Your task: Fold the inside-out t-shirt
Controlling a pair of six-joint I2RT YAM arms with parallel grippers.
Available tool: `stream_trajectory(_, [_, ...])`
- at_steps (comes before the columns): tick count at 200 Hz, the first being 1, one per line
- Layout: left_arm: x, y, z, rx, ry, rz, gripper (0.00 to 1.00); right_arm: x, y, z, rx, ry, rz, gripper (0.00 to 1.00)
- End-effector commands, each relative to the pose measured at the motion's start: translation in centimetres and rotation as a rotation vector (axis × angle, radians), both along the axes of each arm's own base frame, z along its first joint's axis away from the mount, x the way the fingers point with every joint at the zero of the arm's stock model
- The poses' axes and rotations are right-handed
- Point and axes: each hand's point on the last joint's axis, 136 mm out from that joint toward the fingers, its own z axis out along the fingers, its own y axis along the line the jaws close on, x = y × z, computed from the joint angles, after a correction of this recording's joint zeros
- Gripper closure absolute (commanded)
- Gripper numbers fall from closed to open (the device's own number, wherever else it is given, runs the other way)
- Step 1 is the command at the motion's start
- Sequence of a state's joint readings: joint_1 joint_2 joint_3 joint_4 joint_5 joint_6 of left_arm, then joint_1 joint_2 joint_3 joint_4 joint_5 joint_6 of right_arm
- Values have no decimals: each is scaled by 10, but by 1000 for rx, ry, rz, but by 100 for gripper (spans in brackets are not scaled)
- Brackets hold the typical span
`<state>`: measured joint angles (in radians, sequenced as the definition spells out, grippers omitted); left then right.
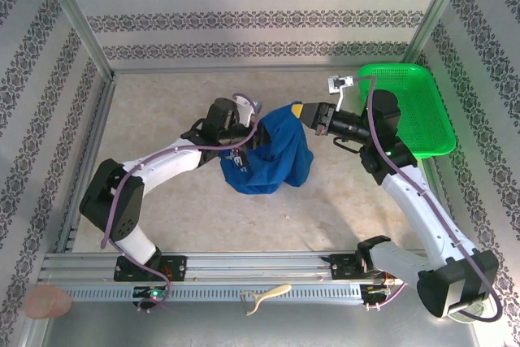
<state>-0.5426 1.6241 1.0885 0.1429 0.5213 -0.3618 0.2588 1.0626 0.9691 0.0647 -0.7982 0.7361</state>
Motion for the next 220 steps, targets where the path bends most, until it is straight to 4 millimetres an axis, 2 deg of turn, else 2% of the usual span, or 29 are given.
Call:
stream_trajectory(1, [-25, 12, 68, -157, -69, -126, 100, 32, -35, -44, -36, 72, -202, 100])
stream_trajectory(5, [-31, 15, 76, -177, -61, -139, 100, 39, -44, -57, -46, 100, -249, 100])
stream_trajectory(8, [-37, 17, 82, -192, -57, -154, 100, 44, -50, -66, -54, 123, -285, 96])
stream_trajectory(18, [-53, 24, 104, -252, -40, -194, 100, 58, -72, -99, -92, 203, -407, 76])
stream_trajectory(32, [-77, 28, 137, -332, -41, -263, 100, 68, -87, -127, -118, 256, -479, 55])
stream_trajectory(48, [-96, 30, 168, -405, -42, -328, 100, 67, -84, -135, -128, 273, -465, 44])
stream_trajectory(68, [-103, 32, 186, -448, -48, -346, 100, 48, -74, -118, -121, 221, -447, 41])
stream_trajectory(86, [-103, 31, 187, -466, -36, -347, 100, 11, -61, -97, -154, 124, -433, 39])
stream_trajectory(96, [-102, 32, 186, -472, -32, -345, 100, -12, -55, -92, -188, 75, -431, 36])
stream_trajectory(115, [-102, 32, 185, -477, -24, -347, 100, -48, -40, -90, -222, -23, -408, 29])
stream_trajectory(136, [-101, 32, 184, -475, -20, -345, 100, -71, -20, -91, -245, -117, -360, 26])
stream_trajectory(158, [-99, 31, 181, -480, -5, -339, 100, -77, 11, -91, -296, -181, -289, 24])
stream_trajectory(179, [-99, 31, 178, -489, 3, -335, 100, -69, 37, -87, -341, -197, -249, 24])
stream_trajectory(220, [-103, 33, 175, -494, 9, -333, 100, -51, 58, -74, -363, -219, -250, 28])
